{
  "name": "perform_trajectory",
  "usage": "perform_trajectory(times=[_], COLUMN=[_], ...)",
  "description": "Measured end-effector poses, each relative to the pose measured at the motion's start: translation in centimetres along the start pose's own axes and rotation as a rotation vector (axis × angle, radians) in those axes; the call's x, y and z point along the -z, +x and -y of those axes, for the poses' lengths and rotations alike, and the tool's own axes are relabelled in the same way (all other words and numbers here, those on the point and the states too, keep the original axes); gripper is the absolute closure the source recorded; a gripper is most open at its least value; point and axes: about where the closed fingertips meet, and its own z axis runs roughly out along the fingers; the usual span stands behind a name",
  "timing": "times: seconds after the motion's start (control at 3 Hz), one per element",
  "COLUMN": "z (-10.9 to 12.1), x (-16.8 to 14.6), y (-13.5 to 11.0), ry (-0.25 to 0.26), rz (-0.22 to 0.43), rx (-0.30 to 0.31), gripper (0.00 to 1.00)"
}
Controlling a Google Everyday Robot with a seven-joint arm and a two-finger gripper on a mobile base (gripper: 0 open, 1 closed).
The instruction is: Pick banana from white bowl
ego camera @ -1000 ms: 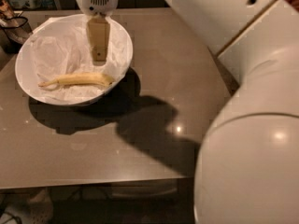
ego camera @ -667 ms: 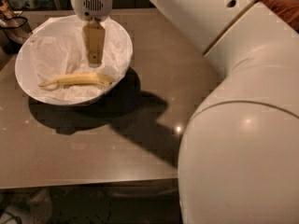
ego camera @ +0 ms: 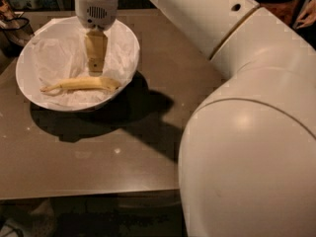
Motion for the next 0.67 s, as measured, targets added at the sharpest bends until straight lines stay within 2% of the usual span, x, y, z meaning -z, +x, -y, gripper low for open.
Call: perform_trajectory(times=[0.67], z=[-0.33], x=[-1.76], y=[-0.49], ry=[-0.054], rz=[0.033], rx=[-0.088], gripper=[0.29])
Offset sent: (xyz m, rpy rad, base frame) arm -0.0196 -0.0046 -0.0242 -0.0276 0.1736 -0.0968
